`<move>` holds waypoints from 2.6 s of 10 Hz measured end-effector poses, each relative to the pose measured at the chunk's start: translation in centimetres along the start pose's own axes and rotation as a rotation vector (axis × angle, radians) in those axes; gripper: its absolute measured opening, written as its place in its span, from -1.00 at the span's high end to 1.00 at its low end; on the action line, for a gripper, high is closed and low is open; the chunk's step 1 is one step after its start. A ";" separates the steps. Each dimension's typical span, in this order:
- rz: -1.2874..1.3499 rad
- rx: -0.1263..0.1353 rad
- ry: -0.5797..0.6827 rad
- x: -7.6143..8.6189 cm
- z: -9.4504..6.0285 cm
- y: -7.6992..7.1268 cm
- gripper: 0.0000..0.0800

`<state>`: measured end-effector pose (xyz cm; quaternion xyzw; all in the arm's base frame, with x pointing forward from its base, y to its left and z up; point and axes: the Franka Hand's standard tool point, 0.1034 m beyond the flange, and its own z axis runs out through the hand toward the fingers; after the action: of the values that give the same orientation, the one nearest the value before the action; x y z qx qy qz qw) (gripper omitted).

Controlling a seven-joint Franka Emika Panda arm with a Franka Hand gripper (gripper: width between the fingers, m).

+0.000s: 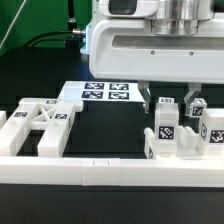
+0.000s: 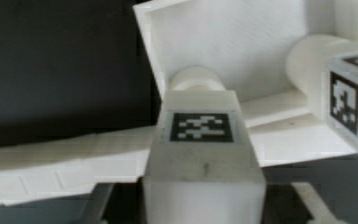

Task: Assemble chair

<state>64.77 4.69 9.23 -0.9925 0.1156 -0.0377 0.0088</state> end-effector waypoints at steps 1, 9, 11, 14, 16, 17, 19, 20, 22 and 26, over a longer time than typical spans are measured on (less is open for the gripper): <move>0.050 0.000 0.000 0.0 0.0 0.0 0.29; 0.964 -0.005 -0.014 -0.5 0.2 -0.6 0.29; 1.048 -0.003 -0.017 -0.5 0.2 -0.7 0.29; 0.960 0.002 -0.020 -0.6 0.2 -0.9 -0.41; 0.901 0.004 -0.019 -0.9 0.2 -1.7 -0.58; 0.792 0.005 -0.019 -0.9 0.2 -1.7 -0.62; 0.610 0.006 -0.018 -0.8 0.2 -1.6 -0.62; 0.502 0.007 -0.017 -0.8 0.2 -1.5 -0.62; 0.263 0.000 -0.013 -0.9 0.2 -1.7 -0.62; -0.072 0.002 -0.002 -0.6 0.2 -1.4 -0.62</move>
Offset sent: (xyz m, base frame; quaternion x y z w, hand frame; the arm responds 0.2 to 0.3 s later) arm -0.0114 0.0097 -0.0085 0.0125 -0.0153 0.3252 0.9454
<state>64.49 6.18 9.00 -0.9961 0.0795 -0.0369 0.0086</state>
